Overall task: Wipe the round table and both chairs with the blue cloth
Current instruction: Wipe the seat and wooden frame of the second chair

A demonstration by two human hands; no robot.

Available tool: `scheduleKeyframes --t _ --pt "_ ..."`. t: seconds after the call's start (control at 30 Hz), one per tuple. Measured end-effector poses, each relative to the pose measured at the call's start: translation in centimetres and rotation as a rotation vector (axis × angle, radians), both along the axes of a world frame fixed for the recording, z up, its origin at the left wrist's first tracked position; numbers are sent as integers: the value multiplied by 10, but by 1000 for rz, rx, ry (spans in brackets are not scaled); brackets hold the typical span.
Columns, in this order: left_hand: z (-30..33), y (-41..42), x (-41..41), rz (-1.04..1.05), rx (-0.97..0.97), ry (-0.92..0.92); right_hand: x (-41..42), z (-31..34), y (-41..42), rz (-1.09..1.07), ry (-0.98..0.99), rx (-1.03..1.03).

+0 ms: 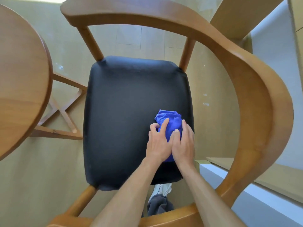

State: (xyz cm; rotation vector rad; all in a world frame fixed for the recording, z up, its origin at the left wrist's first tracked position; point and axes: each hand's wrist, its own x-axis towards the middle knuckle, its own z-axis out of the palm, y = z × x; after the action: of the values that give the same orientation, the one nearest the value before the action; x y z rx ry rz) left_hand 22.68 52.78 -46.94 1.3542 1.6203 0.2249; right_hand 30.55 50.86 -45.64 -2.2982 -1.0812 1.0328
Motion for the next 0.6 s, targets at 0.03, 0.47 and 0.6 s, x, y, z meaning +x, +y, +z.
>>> scheduleKeyframes --t 0.03,0.47,0.6 --pt "0 0 -6 22 10 -54 2 0 1 33 -20 26" --pt "-10 22 -233 271 -117 121 -62 -41 19 52 -406 -152" --pt "-9 25 -240 384 -145 -6 -106 -48 -1 367 -476 78"
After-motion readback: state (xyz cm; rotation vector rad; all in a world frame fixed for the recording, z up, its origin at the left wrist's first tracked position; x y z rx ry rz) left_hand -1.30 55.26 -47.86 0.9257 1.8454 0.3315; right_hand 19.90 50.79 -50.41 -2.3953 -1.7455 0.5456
